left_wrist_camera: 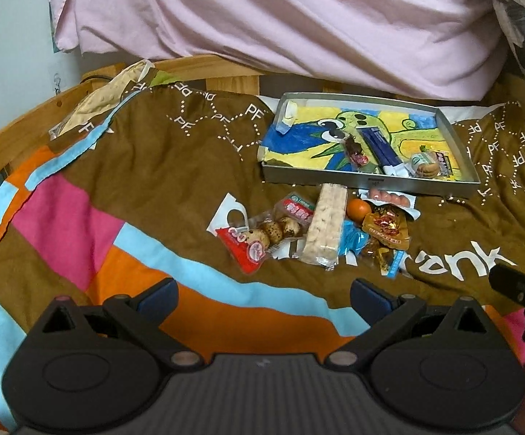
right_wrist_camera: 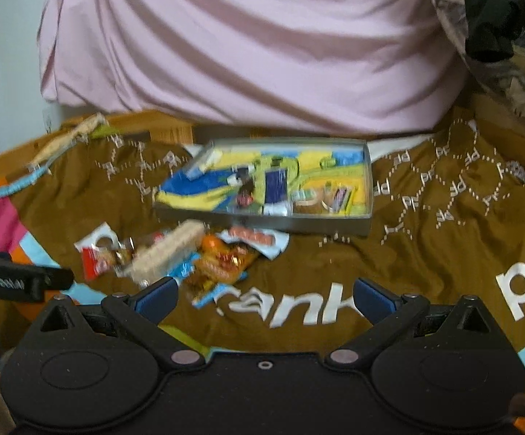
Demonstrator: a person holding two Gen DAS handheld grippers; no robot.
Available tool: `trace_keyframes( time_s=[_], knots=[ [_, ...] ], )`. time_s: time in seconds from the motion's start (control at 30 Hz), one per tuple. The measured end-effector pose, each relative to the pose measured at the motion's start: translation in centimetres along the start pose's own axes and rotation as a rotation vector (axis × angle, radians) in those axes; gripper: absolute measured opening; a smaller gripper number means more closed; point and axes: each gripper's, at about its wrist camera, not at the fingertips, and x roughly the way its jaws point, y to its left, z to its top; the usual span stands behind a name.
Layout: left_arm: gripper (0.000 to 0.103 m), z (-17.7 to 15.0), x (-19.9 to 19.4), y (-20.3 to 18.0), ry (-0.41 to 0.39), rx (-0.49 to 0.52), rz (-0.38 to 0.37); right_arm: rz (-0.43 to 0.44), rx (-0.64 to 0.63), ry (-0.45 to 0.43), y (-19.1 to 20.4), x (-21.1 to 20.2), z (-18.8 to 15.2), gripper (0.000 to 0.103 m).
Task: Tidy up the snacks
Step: 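Lower the left tool toward the quail egg pack while the right tool approaches the white rice cracker bar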
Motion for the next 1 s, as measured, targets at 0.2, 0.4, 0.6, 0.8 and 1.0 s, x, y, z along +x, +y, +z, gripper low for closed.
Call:
trace_keyframes(
  time_s=[0.2, 0.4, 0.6, 0.8, 1.0],
  knots=[
    [0.103, 0.3, 0.5, 0.0, 0.043, 0.011, 0.010, 0.002, -0.007, 0.037, 0.2, 0.7, -0.2, 0.102],
    [0.103, 1.1, 1.0, 0.0, 0.081, 0.044, -0.021, 0.012, -0.019, 0.074, 0.5, 1.4, -0.2, 0.102],
    [0.103, 2.2, 2.4, 0.1, 0.105, 0.159, -0.038, 0.033, -0.045, 0.106, 1.0, 2.5, 0.2, 0.102],
    [0.103, 4.1, 5.4, 1.9, 0.147, 0.196, -0.083, 0.093, -0.153, 0.121, 2.2, 4.3, 1.4, 0.102],
    [0.103, 5.1, 9.3, 2.5, 0.198, 0.235, -0.142, 0.135, -0.206, 0.129, 2.6, 7.2, 3.4, 0.102]
  ],
)
